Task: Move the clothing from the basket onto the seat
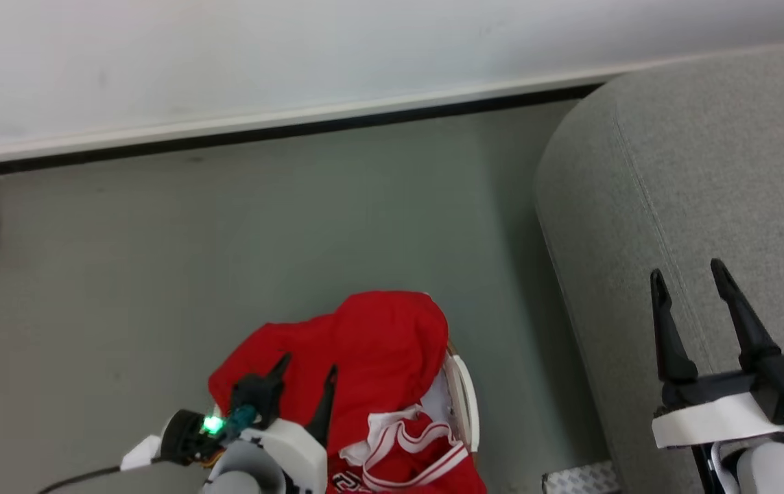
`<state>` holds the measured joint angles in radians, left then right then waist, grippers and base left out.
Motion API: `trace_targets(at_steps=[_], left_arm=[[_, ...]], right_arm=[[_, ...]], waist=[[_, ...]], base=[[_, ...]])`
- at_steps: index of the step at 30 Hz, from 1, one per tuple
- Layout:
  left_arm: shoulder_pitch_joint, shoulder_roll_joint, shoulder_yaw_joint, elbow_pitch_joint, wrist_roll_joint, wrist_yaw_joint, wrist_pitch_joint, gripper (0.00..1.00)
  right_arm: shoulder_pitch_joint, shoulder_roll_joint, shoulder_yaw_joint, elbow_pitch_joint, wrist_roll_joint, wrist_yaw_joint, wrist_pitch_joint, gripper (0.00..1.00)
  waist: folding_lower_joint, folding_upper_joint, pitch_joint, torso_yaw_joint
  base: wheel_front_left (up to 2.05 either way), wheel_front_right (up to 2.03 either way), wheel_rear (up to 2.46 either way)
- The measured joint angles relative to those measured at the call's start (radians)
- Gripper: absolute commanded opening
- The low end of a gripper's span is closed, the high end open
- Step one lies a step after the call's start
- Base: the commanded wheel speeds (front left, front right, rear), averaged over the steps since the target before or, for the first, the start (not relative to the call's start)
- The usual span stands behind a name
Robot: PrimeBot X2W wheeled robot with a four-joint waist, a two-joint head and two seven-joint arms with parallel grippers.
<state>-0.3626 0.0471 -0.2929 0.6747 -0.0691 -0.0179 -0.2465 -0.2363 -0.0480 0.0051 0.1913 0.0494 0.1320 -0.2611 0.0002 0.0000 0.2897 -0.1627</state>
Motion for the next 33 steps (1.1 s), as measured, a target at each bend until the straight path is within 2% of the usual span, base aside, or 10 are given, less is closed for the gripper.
trace_targets(at_steps=[10, 16, 24, 32, 33], left_arm=[[-0.185, -0.001, -0.055, 0.227, 0.027, -0.021, 0.056, 1.0], [-0.284, 0.005, -0.066, 0.339, 0.044, -0.01, 0.071, 1.0], [-0.423, 0.058, -0.071, 0.45, 0.059, 0.029, 0.097, 1.0], [-0.508, 0.067, -0.098, 0.524, 0.072, 0.042, 0.113, 1.0], [-0.516, 0.068, -0.105, 0.531, 0.077, 0.041, 0.108, 0.5]], right_arm=[[-0.128, 0.0, 0.052, -0.065, 0.035, 0.0, 0.0, 1.0], [-0.174, 0.0, 0.062, -0.097, 0.067, 0.0, 0.0, 1.0], [-0.238, 0.0, 0.084, -0.176, 0.094, 0.0, 0.0, 1.0], [-0.264, 0.0, 0.095, -0.225, 0.129, 0.0, 0.0, 1.0], [-0.268, 0.0, 0.096, -0.225, 0.13, 0.0, 0.0, 1.0]], waist=[[0.0001, 0.0, 0.195, -0.071], [0.0001, 0.0, 0.319, -0.106], [0.0, 0.0, 0.476, -0.139], [0.0, 0.0, 0.609, -0.156], [0.0, 0.0, 0.621, -0.157]], base=[[0.0, 0.0, 0.0], [0.0, 0.0, 0.0], [0.0, 0.0, 0.0], [0.0, 0.0, 0.0], [0.0, 0.0, 0.0]])
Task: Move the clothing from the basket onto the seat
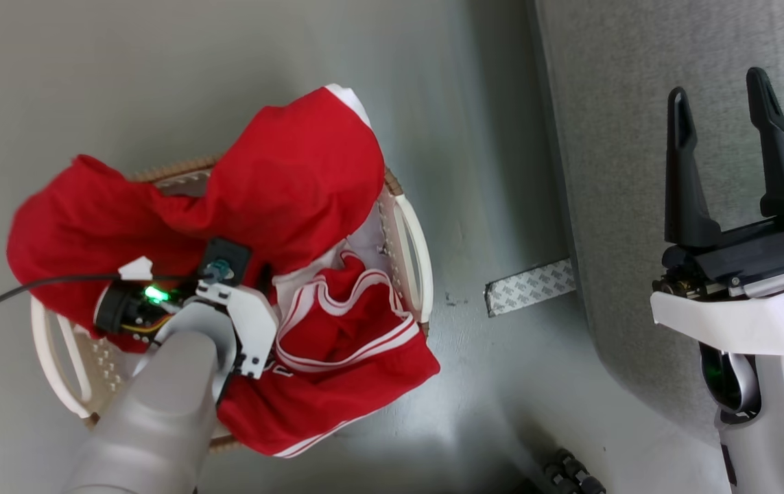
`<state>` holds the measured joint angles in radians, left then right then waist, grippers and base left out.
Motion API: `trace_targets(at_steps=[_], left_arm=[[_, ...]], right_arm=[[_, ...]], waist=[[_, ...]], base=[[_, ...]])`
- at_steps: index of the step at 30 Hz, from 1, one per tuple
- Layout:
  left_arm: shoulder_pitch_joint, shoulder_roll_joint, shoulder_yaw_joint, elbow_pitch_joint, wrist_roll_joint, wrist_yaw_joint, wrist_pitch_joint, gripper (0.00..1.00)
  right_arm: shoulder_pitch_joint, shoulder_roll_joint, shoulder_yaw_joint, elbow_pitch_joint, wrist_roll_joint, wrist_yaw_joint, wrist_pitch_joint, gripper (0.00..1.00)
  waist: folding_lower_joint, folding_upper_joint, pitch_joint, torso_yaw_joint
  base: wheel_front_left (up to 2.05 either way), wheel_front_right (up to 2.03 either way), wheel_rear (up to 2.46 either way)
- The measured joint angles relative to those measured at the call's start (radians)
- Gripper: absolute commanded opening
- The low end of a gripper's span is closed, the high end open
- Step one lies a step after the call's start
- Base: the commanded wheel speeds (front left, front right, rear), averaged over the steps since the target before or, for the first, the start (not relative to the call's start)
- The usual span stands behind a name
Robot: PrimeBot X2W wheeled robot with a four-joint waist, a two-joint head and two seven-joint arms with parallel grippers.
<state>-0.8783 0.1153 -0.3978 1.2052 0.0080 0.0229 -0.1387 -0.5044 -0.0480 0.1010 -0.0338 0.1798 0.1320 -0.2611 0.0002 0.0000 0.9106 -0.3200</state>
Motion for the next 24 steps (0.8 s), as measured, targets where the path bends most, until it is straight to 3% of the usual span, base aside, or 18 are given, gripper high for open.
trace_targets(at_steps=[1, 5, 11, 17, 24], left_arm=[[-0.007, 0.0, -0.002, 0.006, 0.001, -0.004, -0.004, 0.0], [-0.022, -0.011, 0.002, 0.021, -0.014, -0.014, -0.014, 0.0], [0.016, -0.034, 0.018, 0.04, -0.06, -0.047, -0.059, 0.0], [0.112, -0.057, 0.043, 0.008, -0.138, -0.089, -0.11, 0.0], [0.265, -0.065, 0.03, -0.17, -0.223, -0.11, -0.124, 0.0]], right_arm=[[-0.002, 0.0, -0.001, 0.0, 0.005, 0.0, 0.0, 1.0], [-0.002, 0.0, -0.013, 0.003, 0.015, 0.0, 0.0, 1.0], [0.02, 0.001, -0.026, 0.038, 0.035, 0.0, 0.0, 1.0], [0.098, 0.001, -0.059, 0.087, 0.041, 0.0, 0.0, 1.0], [0.231, 0.001, -0.094, 0.139, 0.026, 0.0, 0.0, 1.0]], waist=[[0.0, 0.0, 0.01, -0.001], [0.0, 0.0, 0.018, 0.01], [-0.0001, 0.0, -0.052, 0.03], [-0.0001, 0.0, -0.181, 0.059], [-0.0002, 0.0, -0.378, 0.109]], base=[[0.0, 0.0, 0.0], [0.0, 0.0, 0.0], [0.0, 0.0, 0.0], [0.0, 0.0, 0.0], [0.0, 0.0, 0.0]])
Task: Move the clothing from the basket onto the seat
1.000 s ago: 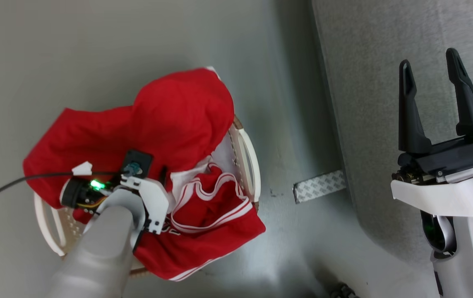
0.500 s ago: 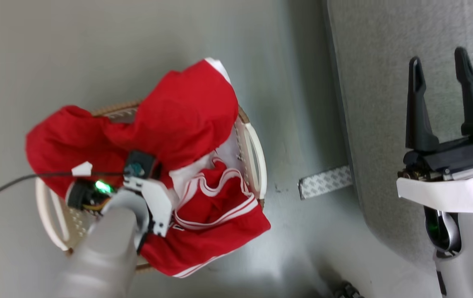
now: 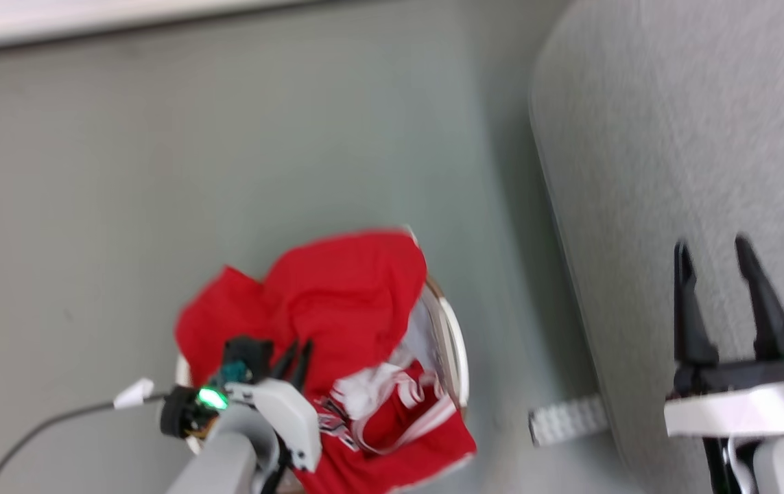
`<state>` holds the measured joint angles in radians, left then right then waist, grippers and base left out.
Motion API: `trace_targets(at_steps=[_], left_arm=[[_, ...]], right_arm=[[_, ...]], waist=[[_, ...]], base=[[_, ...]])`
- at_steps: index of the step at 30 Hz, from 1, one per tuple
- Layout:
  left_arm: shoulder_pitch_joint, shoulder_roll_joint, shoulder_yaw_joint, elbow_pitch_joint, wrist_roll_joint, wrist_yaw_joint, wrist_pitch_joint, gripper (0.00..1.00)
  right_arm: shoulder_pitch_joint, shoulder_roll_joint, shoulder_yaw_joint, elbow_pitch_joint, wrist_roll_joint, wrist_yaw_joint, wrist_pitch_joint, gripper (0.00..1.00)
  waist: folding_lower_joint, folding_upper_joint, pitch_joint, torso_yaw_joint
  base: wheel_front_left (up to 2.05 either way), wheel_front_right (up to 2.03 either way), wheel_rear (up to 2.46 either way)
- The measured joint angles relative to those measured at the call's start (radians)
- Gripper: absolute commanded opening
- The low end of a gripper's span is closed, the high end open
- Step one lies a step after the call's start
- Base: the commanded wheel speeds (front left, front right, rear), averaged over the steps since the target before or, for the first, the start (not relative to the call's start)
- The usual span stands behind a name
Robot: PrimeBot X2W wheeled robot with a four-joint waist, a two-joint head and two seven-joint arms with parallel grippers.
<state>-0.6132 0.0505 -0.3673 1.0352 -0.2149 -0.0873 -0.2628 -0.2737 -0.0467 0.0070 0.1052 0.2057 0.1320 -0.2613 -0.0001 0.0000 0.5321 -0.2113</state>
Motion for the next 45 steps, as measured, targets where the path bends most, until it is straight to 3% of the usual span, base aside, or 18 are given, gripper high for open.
trace_targets(at_steps=[12, 20, 31, 45], left_arm=[[0.212, -0.001, -0.043, -0.341, -0.115, 0.074, 0.003, 0.0], [0.264, 0.032, -0.03, -0.556, -0.127, 0.116, 0.072, 0.0], [0.276, 0.104, -0.015, -0.818, -0.13, 0.15, 0.188, 0.0], [0.261, 0.153, -0.012, -0.942, -0.138, 0.15, 0.271, 0.0]], right_arm=[[0.195, 0.0, -0.025, 0.045, -0.041, 0.0, 0.0, 1.0], [0.231, 0.0, -0.018, 0.057, -0.046, 0.0, 0.0, 1.0], [0.271, 0.0, -0.021, 0.062, -0.054, 0.0, 0.0, 1.0], [0.289, 0.0, -0.013, 0.067, -0.064, 0.0, 0.0, 1.0]], waist=[[-0.0003, 0.0, -0.346, 0.092], [-0.0003, 0.0001, -0.494, 0.131], [-0.0001, 0.0001, -0.556, 0.128], [0.0, 0.0001, -0.582, 0.095]], base=[[0.0, 0.0, 0.0], [0.0, 0.0, 0.0], [0.0, 0.0, 0.0], [0.0, 0.0, 0.0]])
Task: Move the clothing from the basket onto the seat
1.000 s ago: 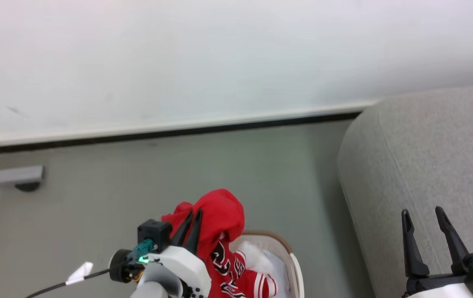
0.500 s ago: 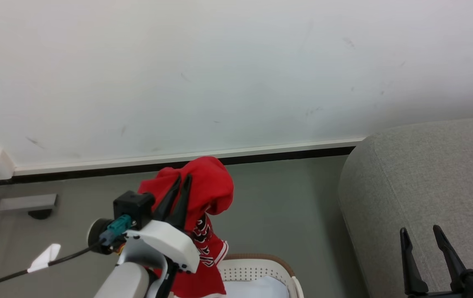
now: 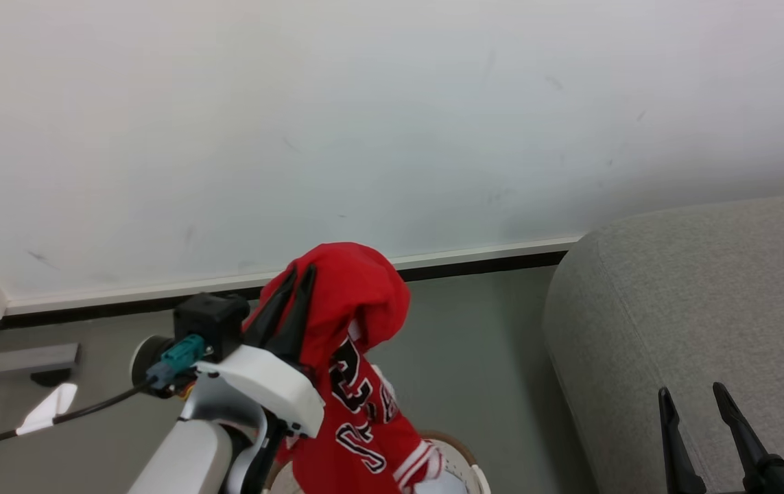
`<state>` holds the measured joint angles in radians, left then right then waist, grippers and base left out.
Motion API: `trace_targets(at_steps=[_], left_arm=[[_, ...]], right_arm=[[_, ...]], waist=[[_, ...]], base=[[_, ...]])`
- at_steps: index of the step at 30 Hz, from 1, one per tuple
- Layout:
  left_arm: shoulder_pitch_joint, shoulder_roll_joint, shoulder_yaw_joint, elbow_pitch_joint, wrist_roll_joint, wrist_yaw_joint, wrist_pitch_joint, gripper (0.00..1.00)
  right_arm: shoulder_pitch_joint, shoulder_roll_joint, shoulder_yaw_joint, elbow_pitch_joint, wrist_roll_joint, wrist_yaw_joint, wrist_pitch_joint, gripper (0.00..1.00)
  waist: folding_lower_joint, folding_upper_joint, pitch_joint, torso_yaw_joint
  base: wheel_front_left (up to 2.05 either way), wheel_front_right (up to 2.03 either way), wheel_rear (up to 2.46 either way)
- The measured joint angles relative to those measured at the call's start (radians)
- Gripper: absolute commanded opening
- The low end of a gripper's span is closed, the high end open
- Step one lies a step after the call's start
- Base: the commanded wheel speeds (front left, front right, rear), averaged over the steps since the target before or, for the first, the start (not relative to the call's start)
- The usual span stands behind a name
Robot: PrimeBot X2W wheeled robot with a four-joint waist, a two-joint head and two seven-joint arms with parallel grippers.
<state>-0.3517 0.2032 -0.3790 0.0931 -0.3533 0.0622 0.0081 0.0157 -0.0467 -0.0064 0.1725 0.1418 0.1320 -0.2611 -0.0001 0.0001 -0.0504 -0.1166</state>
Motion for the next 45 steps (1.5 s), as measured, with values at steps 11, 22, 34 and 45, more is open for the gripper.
trace_targets(at_steps=[11, 22, 34, 45], left_arm=[[0.011, 0.002, -0.017, -0.063, -0.009, 0.009, 0.022, 0.0], [0.007, 0.0, -0.023, -0.053, -0.018, 0.01, 0.009, 0.0], [-0.024, -0.013, -0.053, -0.036, -0.018, 0.001, 0.009, 0.0], [-0.051, -0.055, -0.121, -0.038, -0.018, -0.022, 0.026, 0.0]], right_arm=[[0.026, 0.0, 0.015, -0.042, -0.042, 0.0, 0.0, 1.0], [-0.031, -0.044, 0.155, -0.059, -0.102, 0.0, 0.0, 1.0], [-0.297, -0.133, 0.519, 0.085, -0.045, 0.0, 0.015, 1.0], [-0.501, -0.038, 0.656, 0.338, -0.057, 0.0, 0.005, 1.0]], waist=[[0.0002, 0.0, 0.009, -0.024], [0.0001, 0.0, 0.012, -0.045], [0.0002, 0.0, 0.024, -0.025], [0.0002, 0.0, 0.031, 0.017]], base=[[0.0, 0.0, 0.0], [0.0, 0.0, 0.0], [0.0, 0.0, 0.0], [0.0, 0.0, 0.0]])
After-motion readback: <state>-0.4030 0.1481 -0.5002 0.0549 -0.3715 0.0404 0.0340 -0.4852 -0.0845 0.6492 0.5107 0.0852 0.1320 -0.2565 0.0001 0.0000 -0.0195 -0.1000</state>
